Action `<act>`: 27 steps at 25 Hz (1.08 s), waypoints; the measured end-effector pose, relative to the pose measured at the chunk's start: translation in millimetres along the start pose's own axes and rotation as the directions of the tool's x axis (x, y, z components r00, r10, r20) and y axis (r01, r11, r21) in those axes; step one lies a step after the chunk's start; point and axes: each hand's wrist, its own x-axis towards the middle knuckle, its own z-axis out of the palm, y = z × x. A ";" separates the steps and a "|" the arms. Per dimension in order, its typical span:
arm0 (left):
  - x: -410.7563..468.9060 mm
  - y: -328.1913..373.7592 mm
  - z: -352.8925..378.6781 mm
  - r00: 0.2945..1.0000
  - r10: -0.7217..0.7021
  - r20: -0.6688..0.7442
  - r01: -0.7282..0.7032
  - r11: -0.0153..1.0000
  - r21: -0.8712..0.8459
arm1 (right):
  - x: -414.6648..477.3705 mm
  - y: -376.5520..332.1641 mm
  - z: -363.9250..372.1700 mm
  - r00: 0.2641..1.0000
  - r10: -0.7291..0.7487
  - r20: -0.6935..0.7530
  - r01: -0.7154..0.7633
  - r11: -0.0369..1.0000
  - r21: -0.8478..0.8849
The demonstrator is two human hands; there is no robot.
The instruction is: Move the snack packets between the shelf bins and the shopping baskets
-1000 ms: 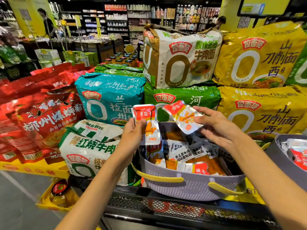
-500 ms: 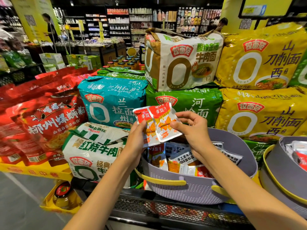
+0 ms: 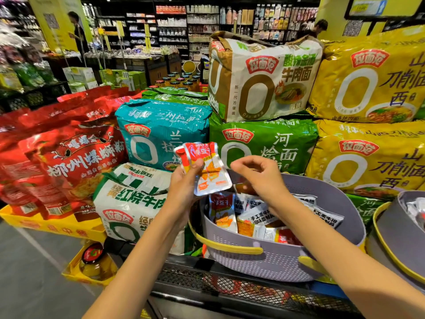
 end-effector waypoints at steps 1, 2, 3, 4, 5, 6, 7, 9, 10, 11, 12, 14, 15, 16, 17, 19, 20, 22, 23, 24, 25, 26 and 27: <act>0.2 2.7 -4.6 1.000 0.000 -0.026 0.000 1.000 -0.004 | 4.0 3.8 -3.3 0.997 0.075 0.014 -0.074 0.995 -0.070; 0.2 4.7 -8.7 0.999 -0.005 -0.038 0.005 1.000 -0.002 | 8.2 9.7 -6.4 0.988 0.140 0.060 -0.121 0.961 -0.247; -0.2 6.3 -12.3 0.999 -0.013 -0.042 0.013 1.000 -0.001 | 12.2 17.3 -8.0 0.970 0.205 0.130 -0.119 0.869 -0.480; -1.3 7.8 -14.8 0.999 -0.026 -0.043 0.026 1.000 -0.005 | 14.0 23.7 -6.5 0.940 0.280 0.196 -0.076 0.731 -0.678; -2.5 8.7 -16.7 0.998 -0.039 -0.047 0.039 0.999 -0.008 | 14.5 29.4 -1.7 0.920 0.323 0.224 -0.010 0.587 -0.809; -3.7 8.9 -18.4 0.997 -0.049 -0.055 0.049 0.999 -0.006 | 14.1 32.9 4.0 0.921 0.320 0.222 0.047 0.474 -0.879; -4.5 8.7 -19.6 0.997 -0.054 -0.060 0.054 0.999 -0.004 | 13.4 35.3 9.7 0.934 0.289 0.208 0.081 0.397 -0.914; -6.7 8.6 -21.5 0.996 -0.059 -0.063 0.059 0.998 -0.008 | 12.9 37.7 18.5 0.952 0.223 0.212 0.141 0.299 -0.944; -7.3 8.1 -22.7 0.996 -0.063 -0.065 0.063 0.998 -0.011 | 14.3 40.2 21.2 0.953 0.224 0.205 0.135 0.291 -0.947; -7.2 7.0 -24.3 0.995 -0.069 -0.070 0.068 0.998 -0.012 | 16.2 43.6 21.9 0.952 0.248 0.180 0.092 0.331 -0.939; -8.0 6.9 -24.9 0.994 -0.078 -0.071 0.078 0.997 -0.014 | 18.8 47.7 21.1 0.947 0.285 0.146 0.024 0.393 -0.919; -8.5 5.1 -26.3 0.993 -0.100 -0.068 0.099 0.995 -0.020 | 22.2 53.2 16.1 0.936 0.334 0.111 -0.093 0.540 -0.836; -8.3 3.9 -26.9 0.992 -0.108 -0.067 0.107 0.994 -0.023 | 23.8 54.1 12.5 0.932 0.344 0.117 -0.129 0.614 -0.779; -8.7 3.4 -27.0 0.991 -0.116 -0.064 0.115 0.993 -0.022 | 25.3 52.9 8.3 0.928 0.350 0.126 -0.162 0.685 -0.710; -8.8 3.2 -26.6 0.991 -0.122 -0.059 0.122 0.992 -0.012 | 25.6 49.7 4.2 0.921 0.361 0.145 -0.194 0.749 -0.633; -7.7 3.0 -24.3 0.991 -0.125 -0.045 0.125 0.992 0.011 | 21.9 37.3 -7.7 0.910 0.350 0.222 -0.206 0.846 -0.491; -7.1 3.1 -22.3 0.992 -0.122 -0.039 0.123 0.992 0.016 | 19.5 29.6 -15.1 0.911 0.328 0.250 -0.199 0.880 -0.432; -4.5 2.4 -16.7 0.991 -0.127 -0.031 0.127 0.992 0.011 | 13.5 14.6 -33.0 0.923 0.299 0.242 -0.223 0.928 -0.297; -2.6 1.4 -12.5 0.990 -0.136 -0.024 0.136 0.991 0.008 | 11.0 9.0 -44.1 0.930 0.296 0.217 -0.243 0.940 -0.241; -1.1 0.8 -7.5 0.989 -0.148 -0.016 0.148 0.989 0.010 | 9.6 5.7 -56.1 0.936 0.297 0.189 -0.259 0.945 -0.202; 0.4 -0.2 -2.3 0.987 -0.159 -0.007 0.159 0.987 0.016 | 8.0 4.1 -67.7 0.939 0.305 0.157 -0.279 0.945 -0.172; 1.4 -1.1 3.4 0.985 -0.170 0.002 0.170 0.985 0.024 | 7.9 4.4 -79.4 0.940 0.322 0.116 -0.303 0.941 -0.150; 2.6 -2.6 9.0 0.984 -0.178 0.013 0.177 0.983 0.037 | 7.6 6.5 -90.5 0.938 0.342 0.065 -0.331 0.934 -0.134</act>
